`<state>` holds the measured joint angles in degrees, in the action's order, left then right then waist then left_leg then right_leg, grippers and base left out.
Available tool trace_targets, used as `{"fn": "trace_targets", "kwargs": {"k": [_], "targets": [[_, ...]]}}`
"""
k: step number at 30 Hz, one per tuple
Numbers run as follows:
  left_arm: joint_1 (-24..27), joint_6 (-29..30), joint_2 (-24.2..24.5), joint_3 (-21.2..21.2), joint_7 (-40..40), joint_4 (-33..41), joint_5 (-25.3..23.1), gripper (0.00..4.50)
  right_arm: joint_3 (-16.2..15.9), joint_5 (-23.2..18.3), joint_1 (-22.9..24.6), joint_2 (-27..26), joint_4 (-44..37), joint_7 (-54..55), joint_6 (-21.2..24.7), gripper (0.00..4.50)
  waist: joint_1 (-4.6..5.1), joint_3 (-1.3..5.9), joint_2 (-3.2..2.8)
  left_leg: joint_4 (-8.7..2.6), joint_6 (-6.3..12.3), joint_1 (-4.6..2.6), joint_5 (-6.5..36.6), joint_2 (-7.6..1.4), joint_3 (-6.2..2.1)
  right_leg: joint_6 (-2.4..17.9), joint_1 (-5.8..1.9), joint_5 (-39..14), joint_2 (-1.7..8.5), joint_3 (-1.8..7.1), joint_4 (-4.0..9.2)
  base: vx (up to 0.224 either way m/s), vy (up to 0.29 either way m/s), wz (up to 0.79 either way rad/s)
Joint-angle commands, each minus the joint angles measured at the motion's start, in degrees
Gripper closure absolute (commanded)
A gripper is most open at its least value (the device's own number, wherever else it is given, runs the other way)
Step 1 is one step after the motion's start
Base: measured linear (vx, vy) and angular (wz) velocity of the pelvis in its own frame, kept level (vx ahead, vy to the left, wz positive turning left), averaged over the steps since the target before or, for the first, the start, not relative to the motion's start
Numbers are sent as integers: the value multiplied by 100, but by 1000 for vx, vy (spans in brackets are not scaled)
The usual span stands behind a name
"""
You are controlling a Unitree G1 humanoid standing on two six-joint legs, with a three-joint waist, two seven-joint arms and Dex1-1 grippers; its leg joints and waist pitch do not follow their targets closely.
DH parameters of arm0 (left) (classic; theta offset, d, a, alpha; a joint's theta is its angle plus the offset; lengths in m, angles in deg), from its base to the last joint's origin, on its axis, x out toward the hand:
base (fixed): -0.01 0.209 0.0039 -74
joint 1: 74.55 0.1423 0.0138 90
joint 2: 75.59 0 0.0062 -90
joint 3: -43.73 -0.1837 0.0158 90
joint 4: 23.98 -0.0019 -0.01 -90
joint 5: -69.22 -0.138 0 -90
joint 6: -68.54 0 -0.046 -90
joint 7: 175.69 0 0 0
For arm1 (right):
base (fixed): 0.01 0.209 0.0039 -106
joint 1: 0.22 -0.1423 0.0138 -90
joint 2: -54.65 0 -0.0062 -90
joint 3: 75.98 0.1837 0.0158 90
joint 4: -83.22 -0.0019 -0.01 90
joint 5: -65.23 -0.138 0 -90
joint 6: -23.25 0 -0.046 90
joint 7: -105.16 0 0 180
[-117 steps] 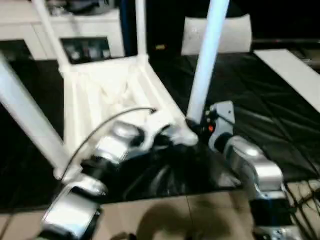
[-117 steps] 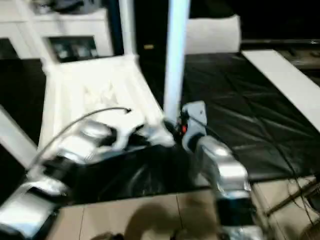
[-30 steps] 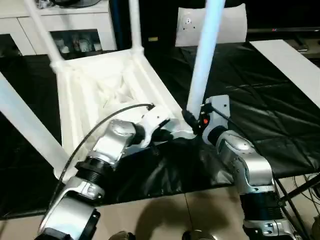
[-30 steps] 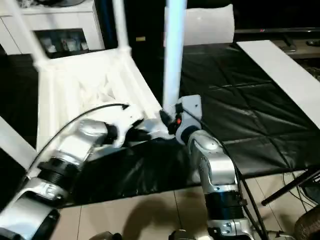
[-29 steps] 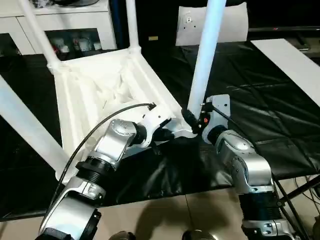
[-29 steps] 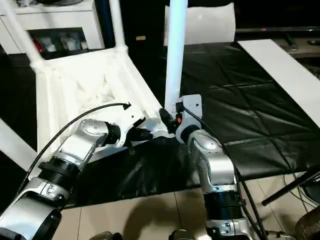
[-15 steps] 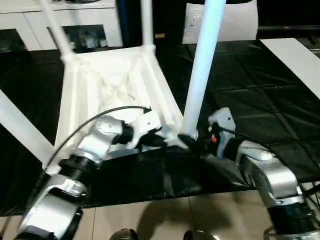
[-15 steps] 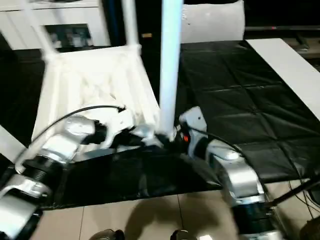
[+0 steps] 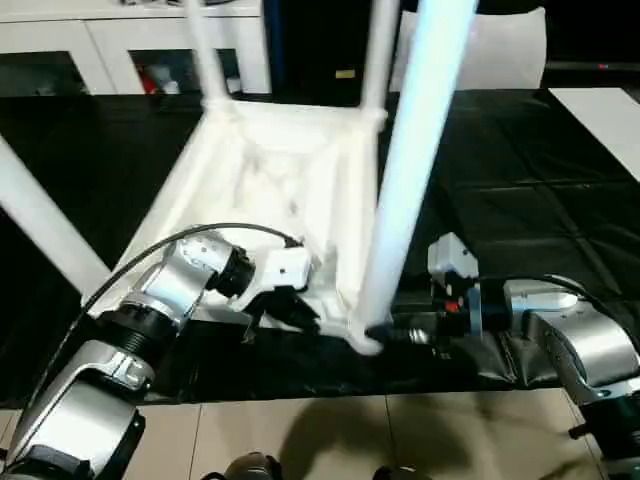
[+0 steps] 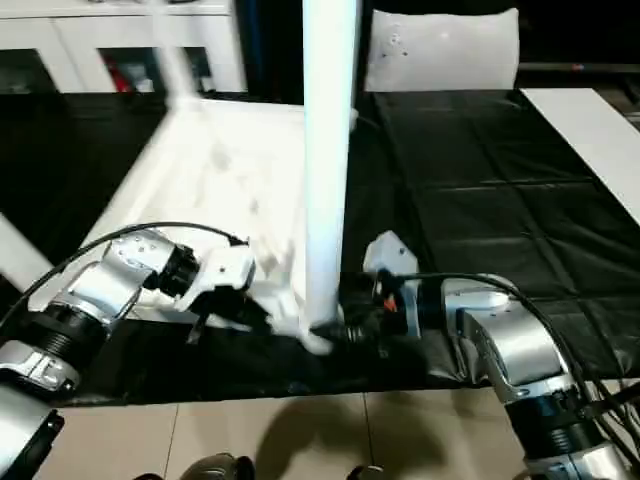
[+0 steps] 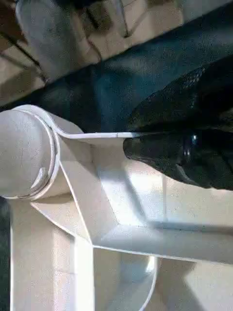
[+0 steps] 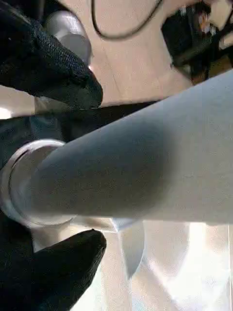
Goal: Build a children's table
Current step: Rotate leg to tighten
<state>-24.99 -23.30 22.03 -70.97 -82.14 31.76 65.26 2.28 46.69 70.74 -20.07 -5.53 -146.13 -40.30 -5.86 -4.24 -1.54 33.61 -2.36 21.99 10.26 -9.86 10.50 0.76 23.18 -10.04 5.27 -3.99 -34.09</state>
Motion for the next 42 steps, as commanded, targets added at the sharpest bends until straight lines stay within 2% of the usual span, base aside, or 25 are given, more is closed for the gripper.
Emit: {"fn": "trace_targets", "kwargs": {"k": [1,2,5,7,10,11,15,17,18,22,23,24,25,29,31,32,33,34,35,36,37,39,40,41,42], "targets": [[-81,-240,-35,-302,-385,24,-127,450,-88,-137,-149,79,56,-253,-9,38,36,378,37,-419,323,-145,1244,-386,-96,1473,-269,-1161,386,284,365,0,0,0],[-79,-251,-30,-305,-394,22,-130,450,-106,-142,-156,83,71,-294,-30,50,35,378,22,-420,282,-135,1294,-382,-100,1443,-278,-1225,393,285,370,0,0,0],[-81,-271,-17,-311,-427,17,-125,450,-144,-150,-175,92,112,-375,-33,79,20,386,40,-417,258,-139,1262,-381,-99,1423,-277,-1242,399,287,369,0,0,0],[-98,-311,51,-331,-517,2,-118,450,-213,-156,-214,83,174,-534,-1,104,6,411,25,-403,289,-124,1115,-376,-103,1445,-292,-1025,392,277,343,0,0,0],[-125,-345,68,-334,-540,-34,-127,450,-229,-168,-231,81,185,-574,8,114,-4,426,17,-384,351,-121,948,-372,-100,1502,-295,-742,385,273,309,0,0,0],[-136,-373,73,-344,-547,-53,-134,450,-239,-170,-239,79,196,-591,-1,124,-8,436,31,-376,377,-121,907,-371,-94,1527,-299,-671,382,271,303,0,0,0],[-159,-428,60,-355,-545,-112,-143,450,-240,-170,-273,19,271,-555,-50,156,-33,438,5,-373,361,-132,958,-372,-93,1535,-293,-771,384,268,309,0,0,0],[-156,-438,57,-354,-542,-119,-144,450,-237,-168,-273,-16,281,-517,-70,170,-36,442,6,-374,338,-132,969,-375,-97,1543,-297,-759,385,268,306,0,0,0],[-153,-453,44,-359,-520,-135,-146,450,-227,-176,-260,-70,280,-455,-79,193,-33,448,9,-374,328,-130,976,-374,-96,1547,-298,-743,382,267,301,0,0,0],[-160,-438,12,-330,-409,-195,-163,450,-226,-257,-181,-144,144,-407,21,214,-31,451,12,-370,302,-133,991,-367,-93,1542,-302,-752,380,268,299,0,0,0],[-161,-422,-6,-297,-341,-212,-157,450,-232,-269,-151,-167,99,-380,38,225,-37,448,-20,-372,296,-131,982,-369,-99,1538,-302,-743,382,266,297,0,0,0],[-181,-355,-45,-225,-197,-255,-144,450,-219,-291,-104,-216,51,-310,53,231,-28,454,8,-370,300,-133,980,-369,-96,1538,-304,-708,375,266,298,0,0,0],[-201,-303,-75,-169,-84,-295,-138,450,-201,-311,-69,-262,18,-241,67,235,-29,447,3,-370,304,-131,996,-367,-89,1539,-296,-719,373,270,302,0,0,0],[-197,-17,-146,6,361,-317,-153,450,-45,-324,90,-553,-110,306,127,243,-27,396,25,-405,150,-144,1389,-358,-100,1336,-274,-1582,401,280,388,0,0,0],[-80,615,-275,193,850,-137,-112,450,66,46,204,-982,-83,1358,140,246,2,363,28,-432,14,-160,1629,-340,-123,1126,-257,-2239,412,275,456,0,0,0],[-77,632,-280,199,864,-132,-109,450,70,56,206,-996,-82,1390,142,246,47,314,30,-458,-103,-170,1873,-329,-145,965,-225,-2757,407,262,497,0,0,0],[-30,904,-348,269,1041,-43,-83,450,140,179,202,-1197,-34,1843,242,246,92,313,40,-469,-193,-195,2043,-315,-181,766,-227,-3230,427,248,545,0,0,0],[-13,983,-383,292,1138,-6,-92,450,182,212,191,-1293,-8,2035,302,246,112,315,42,-467,-198,-196,2079,-302,-187,695,-221,-3369,424,240,570,0,0,0],[38,1216,-491,353,1430,108,-126,450,329,295,152,-1599,78,2615,448,248,170,297,54,-477,-217,-180,2115,-302,-208,580,-217,-3556,426,237,593,0,0,0],[91,1612,-689,483,1812,248,-96,450,534,329,66,-1985,205,3265,627,251,238,287,30,-500,-278,-128,2192,-288,-242,499,-237,-3671,423,197,596,0,0,0],[108,1872,-843,594,2106,323,-67,450,655,365,-6,-2231,298,3682,743,251,278,294,11,-504,-314,-135,2274,-287,-253,475,-231,-3697,416,183,597,-41,27,-20],[100,2172,-1018,723,2487,383,-63,450,733,461,-94,-2473,413,4107,851,251,456,302,1,-505,-364,-112,2518,-256,-316,408,-242,-3676,397,112,631,-40,30,-21],[82,2318,-1117,793,2719,397,-76,450,755,536,-146,-2589,489,4326,877,251,481,314,1,-499,-337,-129,2542,-257,-314,403,-243,-3611,396,109,650,-23,35,-18],[60,2451,-1233,875,2956,405,-77,450,779,622,-209,-2706,597,4574,839,251,521,322,-36,-509,-279,-124,2544,-268,-316,482,-253,-3337,396,108,653,-23,35,-18],[45,2538,-1314,931,3115,410,-78,450,796,681,-249,-2785,670,4742,805,251,557,332,-27,-509,-232,-120,2532,-273,-309,566,-256,-3034,390,104,661,0,0,0]]}}
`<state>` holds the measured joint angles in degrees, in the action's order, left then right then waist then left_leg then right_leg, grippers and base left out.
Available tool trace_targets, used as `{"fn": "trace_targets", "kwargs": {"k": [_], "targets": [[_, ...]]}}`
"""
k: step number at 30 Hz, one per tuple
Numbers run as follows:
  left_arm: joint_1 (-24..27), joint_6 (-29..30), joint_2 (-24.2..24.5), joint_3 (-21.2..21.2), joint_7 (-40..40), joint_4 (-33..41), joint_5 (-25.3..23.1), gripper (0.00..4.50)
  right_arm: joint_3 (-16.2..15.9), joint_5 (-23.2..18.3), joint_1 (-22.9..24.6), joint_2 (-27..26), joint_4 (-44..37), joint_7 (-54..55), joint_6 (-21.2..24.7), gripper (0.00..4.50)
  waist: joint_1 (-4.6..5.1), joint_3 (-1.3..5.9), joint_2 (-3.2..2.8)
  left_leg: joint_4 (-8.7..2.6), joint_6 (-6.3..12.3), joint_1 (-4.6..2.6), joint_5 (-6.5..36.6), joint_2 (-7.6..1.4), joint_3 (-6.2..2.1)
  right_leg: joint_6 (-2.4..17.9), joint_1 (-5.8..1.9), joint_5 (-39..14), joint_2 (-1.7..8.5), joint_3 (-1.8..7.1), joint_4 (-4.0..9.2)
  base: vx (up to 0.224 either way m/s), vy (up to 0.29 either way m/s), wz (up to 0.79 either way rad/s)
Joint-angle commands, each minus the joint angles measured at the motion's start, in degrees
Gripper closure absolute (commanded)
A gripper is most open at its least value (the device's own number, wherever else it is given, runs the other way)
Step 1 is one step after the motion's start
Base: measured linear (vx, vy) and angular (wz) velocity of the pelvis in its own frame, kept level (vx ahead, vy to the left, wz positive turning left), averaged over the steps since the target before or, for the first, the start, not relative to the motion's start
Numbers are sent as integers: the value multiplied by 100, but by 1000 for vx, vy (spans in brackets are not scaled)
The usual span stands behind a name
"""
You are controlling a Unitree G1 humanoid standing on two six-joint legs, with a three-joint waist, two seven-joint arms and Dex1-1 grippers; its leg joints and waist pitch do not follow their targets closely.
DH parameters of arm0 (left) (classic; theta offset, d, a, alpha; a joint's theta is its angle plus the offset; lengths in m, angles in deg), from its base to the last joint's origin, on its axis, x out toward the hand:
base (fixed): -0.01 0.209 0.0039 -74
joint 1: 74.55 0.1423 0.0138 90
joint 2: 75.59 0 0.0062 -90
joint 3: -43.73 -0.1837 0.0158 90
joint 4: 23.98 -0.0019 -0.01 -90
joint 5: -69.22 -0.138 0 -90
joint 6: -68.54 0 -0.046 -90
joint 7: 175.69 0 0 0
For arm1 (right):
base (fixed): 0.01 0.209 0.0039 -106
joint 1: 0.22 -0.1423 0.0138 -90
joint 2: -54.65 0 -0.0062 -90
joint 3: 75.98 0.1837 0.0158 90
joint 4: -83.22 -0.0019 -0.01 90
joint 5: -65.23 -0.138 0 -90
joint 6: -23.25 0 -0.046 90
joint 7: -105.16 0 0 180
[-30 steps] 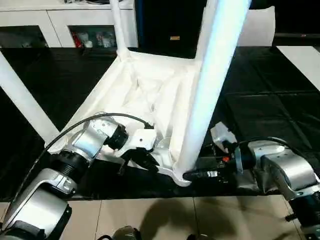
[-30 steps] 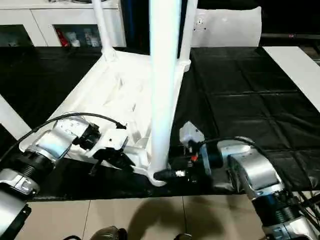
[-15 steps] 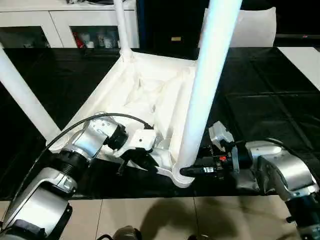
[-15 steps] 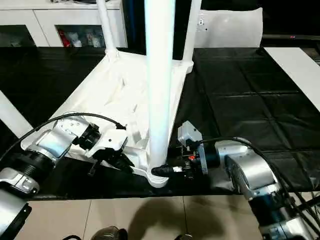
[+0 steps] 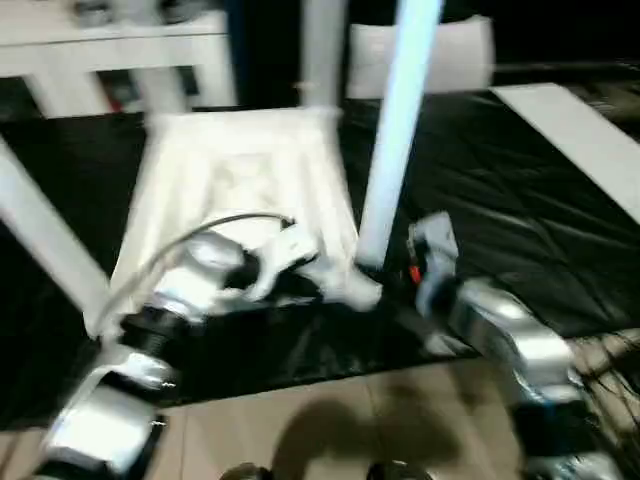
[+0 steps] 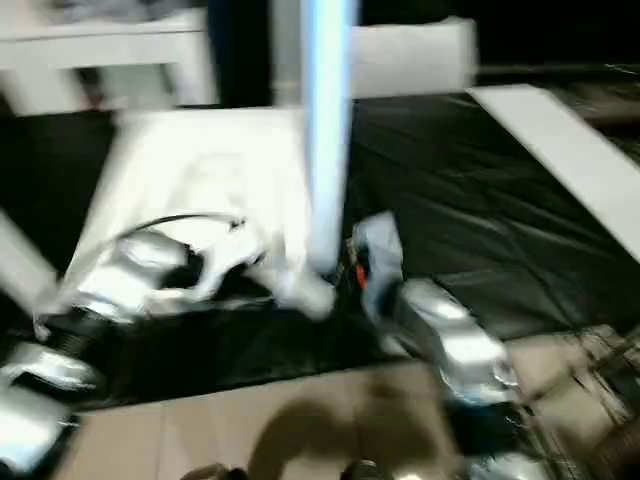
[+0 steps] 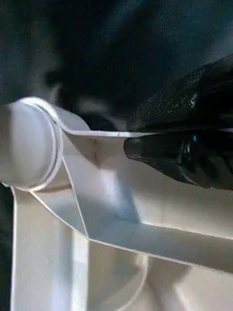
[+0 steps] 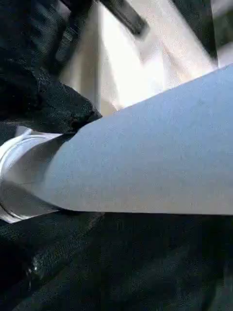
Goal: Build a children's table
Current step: Rotate leg to tighten
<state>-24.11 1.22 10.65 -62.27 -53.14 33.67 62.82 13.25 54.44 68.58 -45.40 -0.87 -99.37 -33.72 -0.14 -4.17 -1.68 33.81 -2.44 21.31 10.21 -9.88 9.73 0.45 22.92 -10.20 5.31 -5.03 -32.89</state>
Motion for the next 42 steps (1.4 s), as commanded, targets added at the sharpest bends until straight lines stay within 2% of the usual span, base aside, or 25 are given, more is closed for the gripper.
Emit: {"fn": "trace_targets", "kwargs": {"k": [1,2,3,5,7,8,9,11,12,14,15,17,18,19,22,24,26,27,30,31,32,37,38,41,42], "targets": [[-48,355,-353,150,504,306,171,450,-289,-33,-102,-426,344,297,13,251,-7,332,-14,-526,-206,-53,2497,-270,-222,661,-224,-2859,385,217,528,0,0,0],[-50,399,-442,171,663,343,139,450,-355,60,-130,-470,403,370,-109,217,8,333,-6,-518,-189,-57,2472,-267,-204,727,-206,-2742,383,227,520,0,0,0],[-63,416,-551,216,901,369,94,450,-373,140,-158,-564,446,472,-222,217,2,343,36,-486,-94,-84,2305,-251,-157,865,-190,-2548,381,249,524,0,0,0],[-77,420,-641,252,1132,402,38,450,-309,184,-181,-714,453,629,-274,182,-21,343,27,-476,19,-66,2070,-244,-128,914,-207,-2407,372,264,518,0,0,0],[-66,490,-623,203,1121,454,5,450,-259,194,-183,-766,424,695,-255,172,-43,365,27,-478,94,-48,1863,-254,-121,952,-232,-2215,368,274,484,0,0,0],[-30,488,-578,150,1111,496,-29,450,-350,278,-161,-693,379,668,-329,172,-49,368,14,-482,102,-36,1799,-255,-124,958,-245,-2133,360,270,470,0,0,0],[1,407,-499,76,1033,504,-75,450,-361,290,-129,-636,352,631,-362,163,-56,390,20,-479,121,-46,1670,-272,-113,1020,-247,-1832,347,281,442,0,0,0],[78,266,-354,-38,870,539,-122,450,-355,303,-56,-513,296,558,-472,134,-60,389,5,-479,158,-26,1619,-274,-110,1060,-264,-1718,341,279,422,0,0,0],[145,128,-211,-107,727,566,-130,450,-321,279,17,-394,230,430,-563,128,-64,392,-6,-468,167,-47,1627,-268,-100,1079,-253,-1708,344,283,433,0,0,0],[235,-106,-2,-168,465,569,-94,450,-291,217,164,-130,73,83,-730,117,-68,404,16,-462,195,-25,1518,-269,-95,1115,-279,-1583,347,286,416,0,0,0],[252,-230,69,-183,388,540,-95,450,-267,162,216,-44,10,-61,-752,102,-88,416,12,-449,272,-16,1324,-271,-78,1165,-294,-1290,341,294,382,0,0,0],[272,-470,228,-254,109,499,-66,450,-241,47,309,141,-138,-427,-791,93,-98,427,11,-439,344,-6,1157,-271,-77,1250,-315,-1074,344,289,353,0,0,0],[275,-544,278,-273,33,481,-60,450,-237,20,339,211,-184,-530,-801,78,-104,422,2,-438,360,-8,1144,-274,-80,1271,-317,-1052,343,285,350,0,0,0],[281,-743,369,-309,-177,450,-22,450,-252,-65,391,381,-271,-807,-813,78,-104,425,23,-433,383,-9,1114,-280,-69,1296,-316,-1004,338,287,341,0,0,0],[280,-1095,657,-443,-790,407,58,450,-300,-234,493,937,-418,-1597,-944,42,-171,414,4,-437,406,-45,1181,-301,-61,1296,-301,-1133,337,289,352,0,0,0],[260,-1369,815,-563,-1076,355,36,450,-319,-325,500,1163,-452,-1956,-986,33,-209,410,10,-444,381,-61,1277,-308,-64,1285,-295,-1256,339,290,356,0,0,0],[255,-1597,913,-643,-1286,318,31,450,-326,-391,491,1269,-463,-2147,-985,5,-237,409,-3,-447,319,-92,1363,-319,-61,1294,-272,-1352,348,295,360,0,0,0],[239,-1879,1090,-750,-1824,277,115,450,-387,-507,435,1530,-468,-2634,-968,1,-262,408,13,-453,272,-84,1413,-321,-59,1287,-282,-1421,355,295,358,0,0,0],[189,-2068,1229,-862,-2337,234,213,450,-509,-592,345,1788,-441,-3171,-946,1,-320,419,0,-448,285,-93,1317,-335,-53,1324,-280,-1257,353,300,329,0,0,0],[155,-2158,1300,-959,-2631,225,220,450,-653,-662,274,1948,-441,-3526,-908,1,-348,428,17,-442,297,-104,1251,-346,-43,1379,-276,-1132,350,300,305,0,0,0],[134,-2204,1331,-1010,-2790,223,222,450,-749,-709,230,2037,-451,-3728,-854,1,-375,427,9,-441,310,-91,1218,-343,-46,1414,-294,-1076,344,289,281,0,0,0],[58,-2375,1351,-1118,-3023,189,214,450,-956,-754,131,2193,-405,-4213,-860,1,-498,440,20,-424,275,-111,1157,-359,-31,1424,-281,-1159,375,301,278,0,0,0],[17,-2447,1348,-1161,-3122,151,208,450,-1031,-754,84,2238,-342,-4405,-887,18,-505,433,26,-429,274,-103,1157,-364,-31,1422,-279,-1148,374,303,276,0,0,0],[-29,-2562,1348,-1199,-3217,86,183,450,-1133,-736,30,2308,-270,-4600,-946,29,-526,431,31,-429,226,-100,1254,-363,-37,1400,-280,-1241,384,299,278,0,0,0],[-61,-2616,1342,-1205,-3278,37,182,450,-1215,-759,-19,2376,-214,-4754,-919,48,-537,418,11,-434,214,-101,1296,-362,-40,1384,-274,-1314,389,302,291,0,0,0]]}}
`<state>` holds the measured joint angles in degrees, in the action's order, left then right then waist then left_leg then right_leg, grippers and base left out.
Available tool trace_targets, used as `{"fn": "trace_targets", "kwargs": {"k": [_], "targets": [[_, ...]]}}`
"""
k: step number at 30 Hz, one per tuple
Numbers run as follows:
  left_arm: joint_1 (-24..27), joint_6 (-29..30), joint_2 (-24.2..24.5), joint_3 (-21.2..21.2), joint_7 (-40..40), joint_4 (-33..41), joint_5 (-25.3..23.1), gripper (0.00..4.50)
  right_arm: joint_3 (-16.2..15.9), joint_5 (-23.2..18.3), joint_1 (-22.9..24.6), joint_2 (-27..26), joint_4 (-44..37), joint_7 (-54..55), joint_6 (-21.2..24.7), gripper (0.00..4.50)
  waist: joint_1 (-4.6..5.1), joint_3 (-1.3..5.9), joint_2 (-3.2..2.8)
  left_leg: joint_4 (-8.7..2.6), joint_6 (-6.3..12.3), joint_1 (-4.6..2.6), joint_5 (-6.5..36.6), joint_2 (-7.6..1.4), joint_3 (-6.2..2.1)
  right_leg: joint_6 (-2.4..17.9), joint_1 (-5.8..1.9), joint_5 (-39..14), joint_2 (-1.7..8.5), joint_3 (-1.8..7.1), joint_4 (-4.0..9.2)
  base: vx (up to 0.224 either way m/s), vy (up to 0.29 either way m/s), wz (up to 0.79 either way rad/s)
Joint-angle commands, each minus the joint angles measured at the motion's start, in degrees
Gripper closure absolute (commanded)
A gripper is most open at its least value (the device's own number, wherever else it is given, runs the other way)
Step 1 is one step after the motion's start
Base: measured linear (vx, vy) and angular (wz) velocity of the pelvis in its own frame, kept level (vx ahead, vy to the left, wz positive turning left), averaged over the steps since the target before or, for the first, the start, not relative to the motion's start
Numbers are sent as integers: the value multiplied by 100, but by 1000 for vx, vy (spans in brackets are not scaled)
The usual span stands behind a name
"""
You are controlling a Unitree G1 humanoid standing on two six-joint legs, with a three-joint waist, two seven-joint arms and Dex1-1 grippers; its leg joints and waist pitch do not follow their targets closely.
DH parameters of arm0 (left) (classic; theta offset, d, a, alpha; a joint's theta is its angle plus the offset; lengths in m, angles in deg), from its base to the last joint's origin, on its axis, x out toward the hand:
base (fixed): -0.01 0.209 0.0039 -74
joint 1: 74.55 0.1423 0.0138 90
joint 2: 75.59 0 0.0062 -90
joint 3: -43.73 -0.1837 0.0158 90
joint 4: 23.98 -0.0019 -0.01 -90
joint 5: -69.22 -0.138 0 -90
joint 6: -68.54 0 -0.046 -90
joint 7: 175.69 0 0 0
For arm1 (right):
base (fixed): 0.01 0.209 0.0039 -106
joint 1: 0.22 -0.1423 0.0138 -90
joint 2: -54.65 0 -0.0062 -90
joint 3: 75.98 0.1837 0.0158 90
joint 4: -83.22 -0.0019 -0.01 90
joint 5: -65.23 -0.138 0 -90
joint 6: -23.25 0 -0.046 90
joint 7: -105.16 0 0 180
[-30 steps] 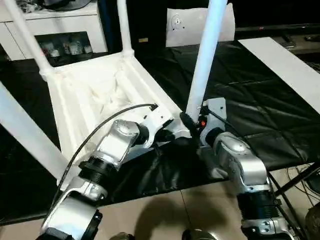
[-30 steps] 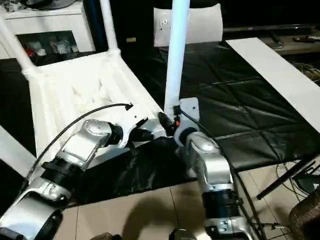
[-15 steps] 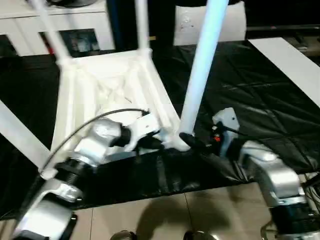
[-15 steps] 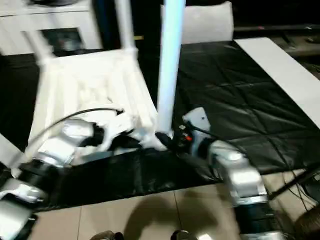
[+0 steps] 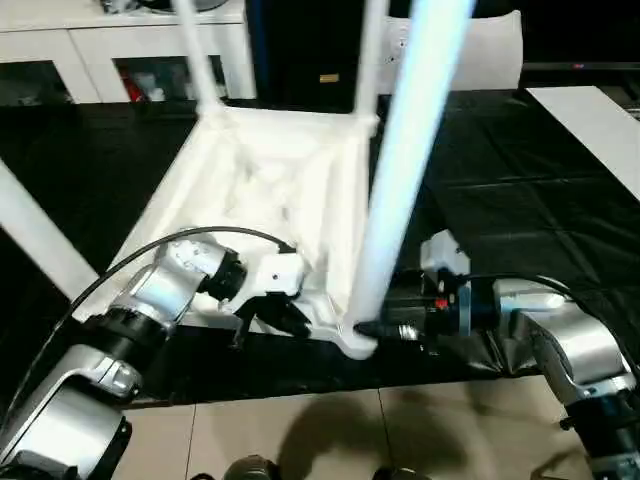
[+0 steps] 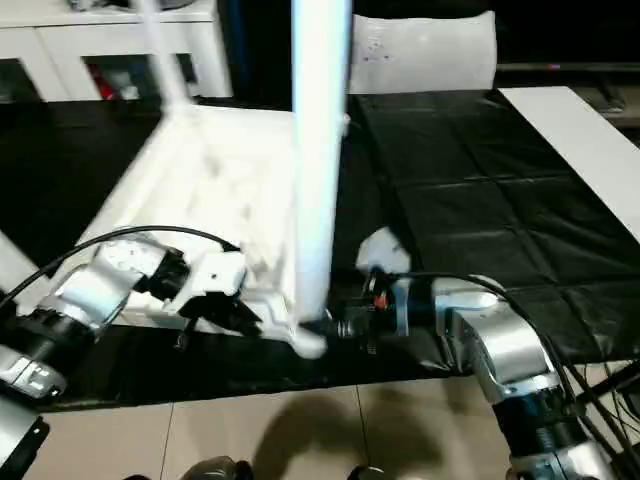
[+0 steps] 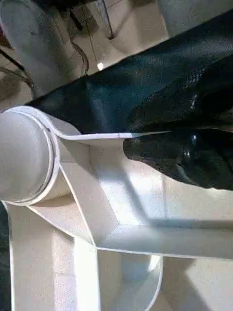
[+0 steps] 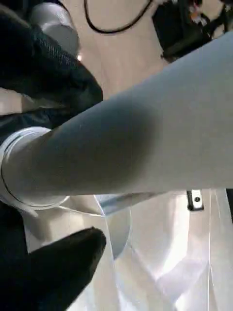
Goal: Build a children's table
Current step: Rotate leg to tighten
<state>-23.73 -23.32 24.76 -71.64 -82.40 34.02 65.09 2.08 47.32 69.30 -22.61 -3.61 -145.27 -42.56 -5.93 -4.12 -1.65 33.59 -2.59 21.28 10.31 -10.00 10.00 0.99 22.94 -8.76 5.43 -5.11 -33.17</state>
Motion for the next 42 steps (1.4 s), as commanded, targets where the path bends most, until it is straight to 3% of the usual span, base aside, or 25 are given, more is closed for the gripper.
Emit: {"fn": "trace_targets", "kwargs": {"k": [1,3,8,11,13,15,19,23,25,26,27,28,30,32,34,35,36,37,38,39,41,42], "targets": [[-107,-157,-73,-267,-366,3,-39,450,-121,-60,-104,124,69,-218,-18,48,44,414,61,-407,228,-97,1310,-340,-58,1296,-285,-1552,375,310,335,0,0,0],[-136,-170,-75,-268,-397,-37,-35,450,-145,-139,-129,151,69,-350,78,73,30,409,38,-409,229,-96,1287,-349,-67,1265,-283,-1630,381,312,335,0,0,0],[-166,-266,-58,-277,-406,-147,-63,450,-167,-171,-148,136,68,-421,130,113,25,425,52,-397,273,-87,1139,-342,-67,1276,-286,-1470,370,306,318,0,0,0],[-153,-272,-54,-278,-411,-144,-63,450,-170,-187,-158,103,60,-415,153,129,18,427,21,-398,258,-91,1163,-345,-72,1286,-287,-1485,372,302,314,0,0,0],[-152,-277,-65,-276,-423,-155,-59,450,-178,-216,-178,82,64,-428,174,155,17,430,48,-400,252,-92,1172,-345,-72,1285,-292,-1512,374,300,317,0,0,0],[-157,-275,-65,-270,-426,-169,-54,450,-182,-249,-178,61,43,-430,203,166,11,437,29,-393,237,-94,1149,-344,-71,1288,-288,-1523,377,301,311,0,0,0],[-157,-218,-86,-223,-333,-209,-46,450,-192,-315,-91,10,-67,-388,262,196,-3,455,45,-390,236,-99,1078,-352,-68,1308,-289,-1391,372,302,296,0,0,0],[-81,118,-202,-82,52,-126,-15,450,-94,-475,157,-199,-360,-2,488,233,-26,460,49,-387,236,-99,1042,-353,-62,1315,-289,-1355,384,307,296,0,0,0],[-54,399,-285,-13,366,-98,-61,450,-27,-352,259,-426,-375,490,477,240,-21,456,35,-396,198,-92,1095,-344,-68,1275,-293,-1477,379,303,302,0,0,0],[-40,576,-347,35,554,-83,-76,450,-1,-225,296,-555,-340,804,455,244,5,427,70,-415,125,-101,1242,-344,-64,1204,-269,-1738,382,308,343,0,0,0],[-29,737,-424,90,731,-74,-71,450,22,-87,317,-692,-283,1135,431,245,20,404,66,-425,36,-109,1502,-311,-84,1052,-278,-2302,400,289,399,0,0,0],[-21,936,-538,177,953,-57,-36,450,88,32,317,-889,-194,1563,490,246,36,400,69,-427,-29,-116,1577,-316,-97,980,-271,-2527,408,290,410,0,0,0],[-32,1263,-765,345,1335,-38,46,450,219,162,275,-1252,-58,2253,642,250,127,368,69,-419,-177,-155,1871,-266,-129,653,-217,-3408,414,238,524,-29,-3,-2],[-100,1622,-1066,566,1949,-86,80,450,476,218,170,-1848,80,3200,973,252,219,369,91,-422,-211,-124,1981,-251,-165,418,-245,-3732,403,188,576,-62,6,-8],[-151,1654,-1181,669,2279,-171,63,450,654,267,96,-2236,177,3819,1150,252,337,364,-11,-436,-246,-96,2212,-242,-215,322,-250,-3786,389,121,625,-27,10,-6],[-189,1669,-1242,727,2455,-221,61,450,697,339,53,-2444,235,4143,1188,252,449,376,44,-440,-269,-71,2435,-235,-252,233,-272,-3799,379,59,661,0,0,0],[-216,1644,-1299,782,2591,-246,69,450,739,398,29,-2672,267,4484,1175,252,516,375,-16,-445,-274,-75,2602,-232,-287,199,-273,-3784,387,32,663,-37,30,-18],[-233,1641,-1341,838,2670,-260,102,450,796,370,22,-2869,302,4701,1138,252,567,376,-28,-448,-265,-73,2681,-231,-291,210,-263,-3741,384,25,684,0,0,0],[-242,1631,-1361,866,2709,-261,111,450,831,363,25,-2990,318,4837,1104,196,625,385,-52,-447,-242,-92,2836,-234,-319,225,-275,-3660,394,-16,712,0,0,0],[-245,1594,-1352,862,2720,-242,63,450,844,433,50,-3074,304,4961,1046,182,674,378,-56,-466,-223,-94,2983,-257,-349,249,-285,-3508,392,-41,719,0,0,0],[-247,1473,-1303,818,2662,-239,-9,450,839,541,96,-3127,276,5073,961,160,696,368,-58,-474,-217,-155,3185,-263,-360,325,-256,-3332,396,-52,738,0,0,0],[-246,1304,-1212,764,2551,-267,-76,450,847,572,187,-3174,203,5139,934,160,715,353,-14,-480,-214,-160,3212,-261,-353,355,-256,-3319,400,-48,749,0,0,0]]}}
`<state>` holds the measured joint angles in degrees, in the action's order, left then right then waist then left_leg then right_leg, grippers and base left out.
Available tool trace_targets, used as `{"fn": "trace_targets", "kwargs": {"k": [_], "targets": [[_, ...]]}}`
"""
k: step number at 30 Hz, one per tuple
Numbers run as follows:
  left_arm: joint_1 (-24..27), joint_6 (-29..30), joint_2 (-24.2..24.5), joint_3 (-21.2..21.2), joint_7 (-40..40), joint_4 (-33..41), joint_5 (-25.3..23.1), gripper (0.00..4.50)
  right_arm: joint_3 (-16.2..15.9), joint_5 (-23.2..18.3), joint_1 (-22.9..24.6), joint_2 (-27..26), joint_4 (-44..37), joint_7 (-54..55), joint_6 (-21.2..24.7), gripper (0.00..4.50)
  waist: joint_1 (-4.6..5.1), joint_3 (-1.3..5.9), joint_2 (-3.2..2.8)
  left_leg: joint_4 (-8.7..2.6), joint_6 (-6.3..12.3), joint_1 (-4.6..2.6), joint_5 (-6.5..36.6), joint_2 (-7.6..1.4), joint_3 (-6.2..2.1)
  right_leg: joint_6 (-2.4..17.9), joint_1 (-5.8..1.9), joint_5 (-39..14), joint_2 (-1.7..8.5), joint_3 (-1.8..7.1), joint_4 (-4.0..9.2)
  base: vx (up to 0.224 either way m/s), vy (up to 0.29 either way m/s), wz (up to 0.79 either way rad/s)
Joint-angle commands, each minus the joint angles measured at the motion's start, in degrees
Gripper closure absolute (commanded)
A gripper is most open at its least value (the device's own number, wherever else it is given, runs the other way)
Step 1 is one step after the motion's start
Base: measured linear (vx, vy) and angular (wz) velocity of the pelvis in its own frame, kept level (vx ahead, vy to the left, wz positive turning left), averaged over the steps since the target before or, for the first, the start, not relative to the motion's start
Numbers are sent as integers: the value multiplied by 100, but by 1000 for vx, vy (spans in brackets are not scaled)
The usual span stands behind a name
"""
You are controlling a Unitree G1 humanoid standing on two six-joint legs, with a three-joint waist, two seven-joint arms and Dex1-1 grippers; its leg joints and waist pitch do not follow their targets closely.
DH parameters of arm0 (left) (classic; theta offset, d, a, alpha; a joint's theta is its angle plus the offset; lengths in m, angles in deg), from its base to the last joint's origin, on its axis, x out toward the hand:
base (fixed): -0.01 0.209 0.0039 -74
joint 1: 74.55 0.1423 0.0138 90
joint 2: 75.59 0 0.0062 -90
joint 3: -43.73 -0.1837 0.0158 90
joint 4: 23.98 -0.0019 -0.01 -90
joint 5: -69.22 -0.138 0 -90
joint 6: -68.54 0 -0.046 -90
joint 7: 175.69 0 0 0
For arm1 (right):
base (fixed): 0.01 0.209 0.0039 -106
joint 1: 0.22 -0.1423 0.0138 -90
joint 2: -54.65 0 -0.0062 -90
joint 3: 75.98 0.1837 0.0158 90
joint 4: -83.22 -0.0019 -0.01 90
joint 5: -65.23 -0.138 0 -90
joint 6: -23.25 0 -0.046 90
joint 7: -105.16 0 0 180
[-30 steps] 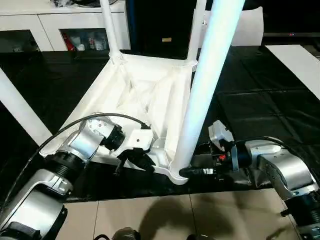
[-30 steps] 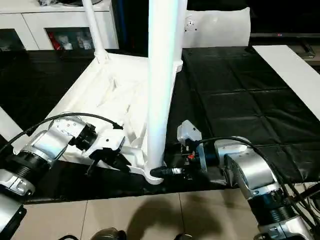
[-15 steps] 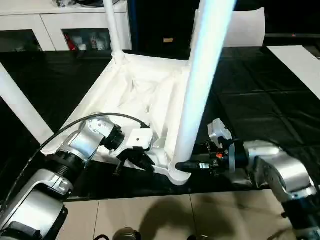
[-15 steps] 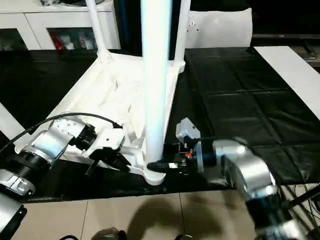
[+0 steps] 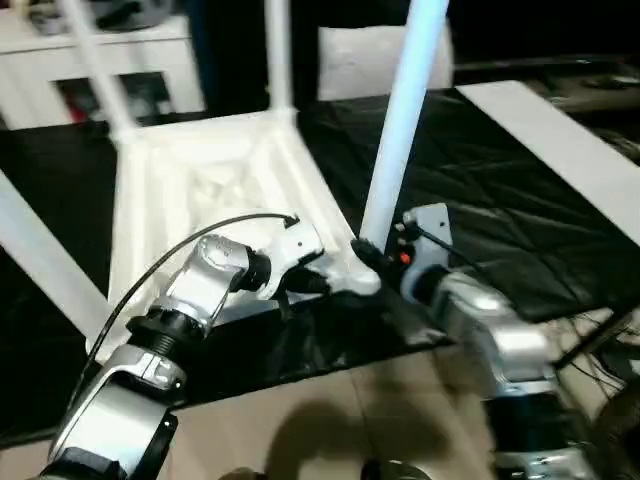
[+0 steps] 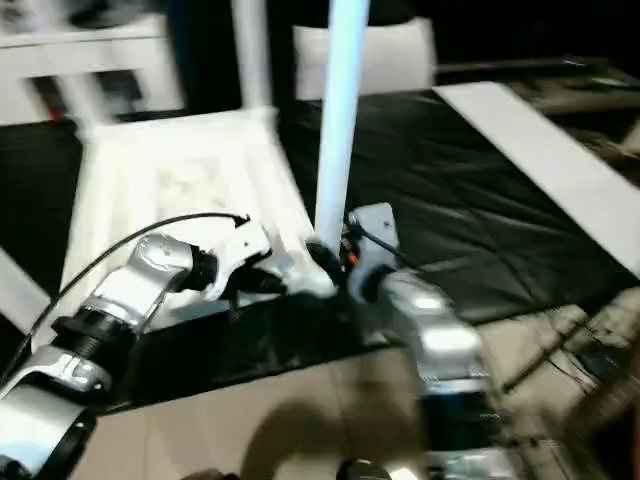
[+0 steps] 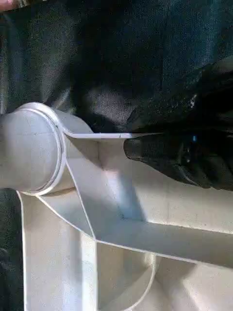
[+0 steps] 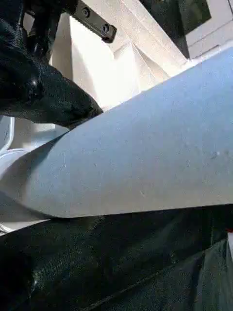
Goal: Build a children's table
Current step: Rotate leg to tighten
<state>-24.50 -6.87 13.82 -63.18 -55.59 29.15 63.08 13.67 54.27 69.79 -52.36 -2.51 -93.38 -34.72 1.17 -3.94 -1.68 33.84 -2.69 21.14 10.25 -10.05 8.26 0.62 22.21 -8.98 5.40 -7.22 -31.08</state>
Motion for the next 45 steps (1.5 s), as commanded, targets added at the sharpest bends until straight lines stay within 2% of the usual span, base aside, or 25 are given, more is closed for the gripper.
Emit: {"fn": "trace_targets", "kwargs": {"k": [1,4,7,10,11,13,16,18,19,20,21,22,27,28,30,34,37,38,39,40,41,42,43,44,45], "targets": [[-163,-479,-61,-122,-228,199,102,450,-316,-110,189,-196,43,-43,134,145,-9,332,-25,-498,-189,-154,3193,-248,-181,386,-171,-3344,421,171,550,0,0,0],[-196,-1172,217,-316,-560,20,-78,450,-352,-91,453,-15,-329,-220,145,130,-26,363,-13,-521,-174,-120,2936,-268,-158,528,-181,-3048,436,273,480,0,0,0],[-231,-1463,315,-355,-597,-107,-151,450,-383,-90,577,166,-511,-378,67,97,-132,397,-33,-533,-153,-112,2517,-295,-104,801,-191,-2287,419,362,368,0,0,0],[-352,-2207,561,-315,-984,-482,-95,450,-224,-282,1191,969,-1235,-1091,-84,79,-271,412,-21,-525,-21,-110,2076,-302,-30,934,-212,-1763,394,409,312,0,0,0],[-371,-2278,614,-306,-1029,-536,-88,450,-181,-362,1354,1149,-1407,-1310,-106,66,-371,431,-26,-505,13,-149,1949,-317,7,958,-203,-1636,409,445,285,0,0,0],[-395,-2388,676,-309,-1075,-623,-77,450,-129,-457,1570,1373,-1616,-1586,-136,50,-415,441,52,-478,87,-119,1706,-300,57,1062,-203,-1428,392,494,223,53,-17,7],[-366,-2454,727,-211,-1154,-706,43,450,-6,-617,1996,1772,-1949,-1987,-211,11,-489,486,36,-432,239,-43,1117,-294,73,1127,-256,-1130,408,510,136,17,-6,2],[-251,-2269,713,-30,-1290,-562,313,450,75,-760,2258,1923,-2161,-2149,-226,6,-515,462,69,-412,330,-20,1050,-284,92,1203,-254,-1063,402,516,127,0,0,0],[-129,-2119,706,84,-1403,-335,525,407,128,-841,2388,1966,-2275,-2195,-207,2,-524,467,71,-409,327,-27,1052,-286,94,1218,-261,-1110,409,514,121,0,0,0],[-53,-2027,698,153,-1465,-200,656,396,151,-897,2472,1994,-2345,-2216,-205,1,-518,452,94,-412,342,-4,1073,-286,93,1205,-266,-1265,409,510,125,0,0,0],[209,-1696,691,353,-1565,301,1051,396,164,-1030,2680,2047,-2543,-2262,-174,0,-537,462,61,-421,306,-33,1110,-314,80,1234,-253,-1397,431,503,125,0,0,0],[222,-1679,691,361,-1568,325,1070,396,163,-1036,2689,2049,-2552,-2264,-173,0,-534,445,67,-433,291,-29,1164,-328,82,1256,-239,-1471,424,504,135,0,0,0],[948,-877,613,912,-1074,1541,1854,355,-132,-1094,2930,1987,-2821,-2254,-28,0,-475,347,47,-475,74,-62,1973,-304,50,864,-176,-2812,386,467,280,0,0,0],[1422,-511,475,1265,-424,2180,2007,357,-325,-1070,2934,1929,-2872,-2211,6,0,-455,350,73,-464,28,-78,2076,-300,41,725,-167,-3066,382,450,307,0,0,0],[1640,-335,400,1406,-164,2465,2062,331,-396,-1051,2916,1890,-2876,-2169,12,0,-428,344,61,-451,-3,-92,2128,-292,31,580,-135,-3321,379,437,346,0,0,0],[2871,316,-152,1925,1239,4047,2118,307,-727,-1007,2835,1729,-2899,-2045,13,0,-391,309,80,-456,-52,-87,2340,-305,2,366,-94,-3673,370,407,399,0,0,0],[3867,248,-725,2144,2271,4977,1871,276,-928,-847,2741,1529,-2703,-1891,-181,0,-363,268,100,-442,-57,-118,2688,-263,-18,80,-32,-4072,327,334,554,0,0,0],[4119,186,-839,2137,2487,5168,1735,276,-1003,-760,2708,1488,-2635,-1835,-248,0,-338,274,111,-447,-104,-100,2764,-299,-45,86,-52,-4000,339,315,518,0,0,0],[4329,222,-916,2101,2628,5323,1639,275,-1048,-720,2678,1446,-2580,-1783,-256,0,-367,203,216,-626,39,345,2926,-174,-269,-46,-390,-4105,458,41,368,0,0,0],[4626,150,-1042,2025,2964,5506,1354,269,-1121,-658,2590,1379,-2477,-1690,-272,0,-421,301,54,-659,36,265,2986,-204,-310,38,-406,-3875,427,46,336,-26,19,27],[4626,150,-1042,2025,2964,5506,1354,269,-1121,-658,2590,1379,-2477,-1690,-272,0,-303,239,25,-720,-39,291,3368,-251,-509,258,-344,-3231,369,-10,236,-26,19,27],[4775,-42,-1189,2047,3219,5580,1180,249,-1188,-622,2509,1329,-2408,-1679,-327,0,-320,243,-44,-802,-335,243,4029,-348,-719,373,-349,-2712,279,-17,137,-18,-17,64],[4775,-42,-1189,2047,3219,5580,1180,239,-1188,-622,2509,1329,-2408,-1679,-327,0,-311,243,-85,-902,-474,203,4438,-453,-878,452,-366,-2347,188,-18,-7,-4,-73,66],[4912,-10,-1407,2135,3535,5743,1216,234,-1213,-642,2436,1276,-2366,-1666,-359,0,-317,177,-41,-1097,-534,269,4989,-543,-1056,556,-412,-1787,81,78,-322,-4,-73,66],[5013,126,-1524,2197,3845,5953,1152,232,-1167,-724,2380,1198,-2344,-1623,-362,0,-433,158,-26,-1087,-580,376,4985,-300,-895,704,-427,-1655,75,192,-453,-19,-95,72]]}}
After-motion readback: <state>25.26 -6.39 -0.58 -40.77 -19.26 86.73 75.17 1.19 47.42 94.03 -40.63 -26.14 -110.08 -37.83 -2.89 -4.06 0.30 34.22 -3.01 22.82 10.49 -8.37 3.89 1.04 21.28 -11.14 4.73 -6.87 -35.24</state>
